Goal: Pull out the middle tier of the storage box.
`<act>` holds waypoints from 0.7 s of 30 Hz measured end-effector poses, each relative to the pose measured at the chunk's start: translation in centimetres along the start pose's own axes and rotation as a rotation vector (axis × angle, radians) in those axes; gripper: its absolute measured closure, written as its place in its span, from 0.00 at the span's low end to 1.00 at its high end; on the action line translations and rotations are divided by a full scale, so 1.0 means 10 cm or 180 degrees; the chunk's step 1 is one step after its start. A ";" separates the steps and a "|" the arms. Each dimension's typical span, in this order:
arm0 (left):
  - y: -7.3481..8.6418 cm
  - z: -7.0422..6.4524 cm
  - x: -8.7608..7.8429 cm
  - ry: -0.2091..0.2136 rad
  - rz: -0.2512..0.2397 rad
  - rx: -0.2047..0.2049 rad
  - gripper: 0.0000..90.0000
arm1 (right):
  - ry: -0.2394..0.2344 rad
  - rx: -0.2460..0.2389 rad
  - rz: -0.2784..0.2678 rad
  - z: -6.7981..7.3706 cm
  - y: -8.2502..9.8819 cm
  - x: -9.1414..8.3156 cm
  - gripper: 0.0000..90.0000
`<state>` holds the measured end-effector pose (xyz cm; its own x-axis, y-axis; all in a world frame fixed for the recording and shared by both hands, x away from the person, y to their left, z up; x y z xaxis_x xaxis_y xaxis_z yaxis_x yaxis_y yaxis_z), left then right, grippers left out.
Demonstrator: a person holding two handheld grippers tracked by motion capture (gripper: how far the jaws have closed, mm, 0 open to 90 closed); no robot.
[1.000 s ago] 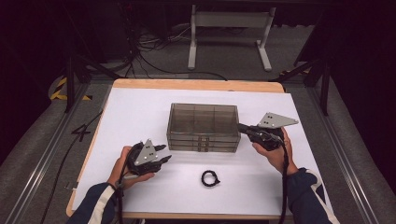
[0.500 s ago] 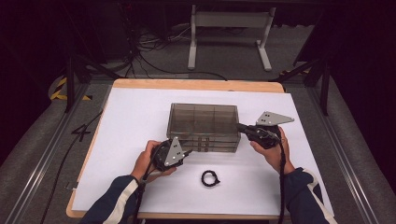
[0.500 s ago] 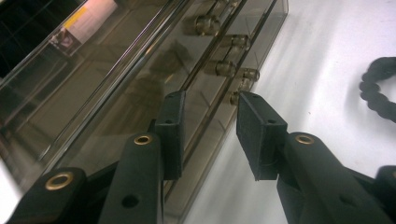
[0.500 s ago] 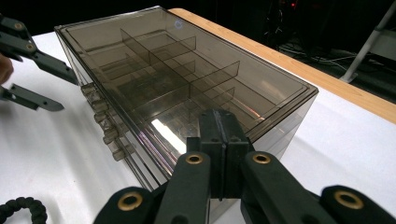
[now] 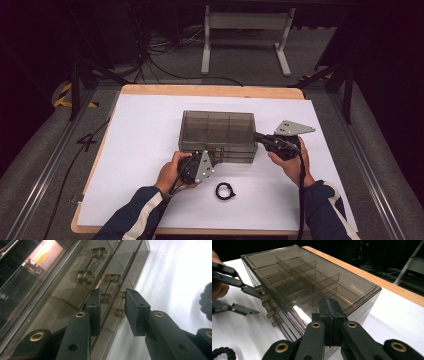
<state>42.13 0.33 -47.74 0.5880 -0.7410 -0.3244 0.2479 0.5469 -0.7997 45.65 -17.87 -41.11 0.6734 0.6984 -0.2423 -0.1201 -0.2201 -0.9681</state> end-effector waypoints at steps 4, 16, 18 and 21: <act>-0.01 -0.01 0.01 -0.0069 0.0022 0.0100 0.79 | 0.0001 0.0006 -0.0012 0.00 0.00 0.00 1.00; 0.02 -0.12 0.05 -0.0701 0.0229 0.1007 0.85 | 0.0054 -0.0066 -0.0019 0.01 0.00 0.00 1.00; 0.01 -0.13 0.05 -0.0764 0.0261 0.1123 0.85 | 0.0058 -0.0069 -0.0022 0.02 0.01 -0.01 1.00; 0.01 -0.15 0.07 -0.0873 0.0289 0.1255 0.86 | 0.0062 -0.0071 -0.0028 0.02 0.01 -0.01 1.00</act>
<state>41.41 -0.73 -48.77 0.7888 -0.5823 -0.1967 0.4277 0.7498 -0.5048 45.47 -17.82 -41.17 0.6885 0.6870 -0.2323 -0.0980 -0.2293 -0.9684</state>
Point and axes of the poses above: each handheld gripper's, and its own axes: x roughly forward along the jaws, y roughly out of its underside, z roughly to its left, the point moved 9 cm from there along x, roughly forward along the jaws, and after that the axes turned 12 degrees about -z, right-handed, at the moved point
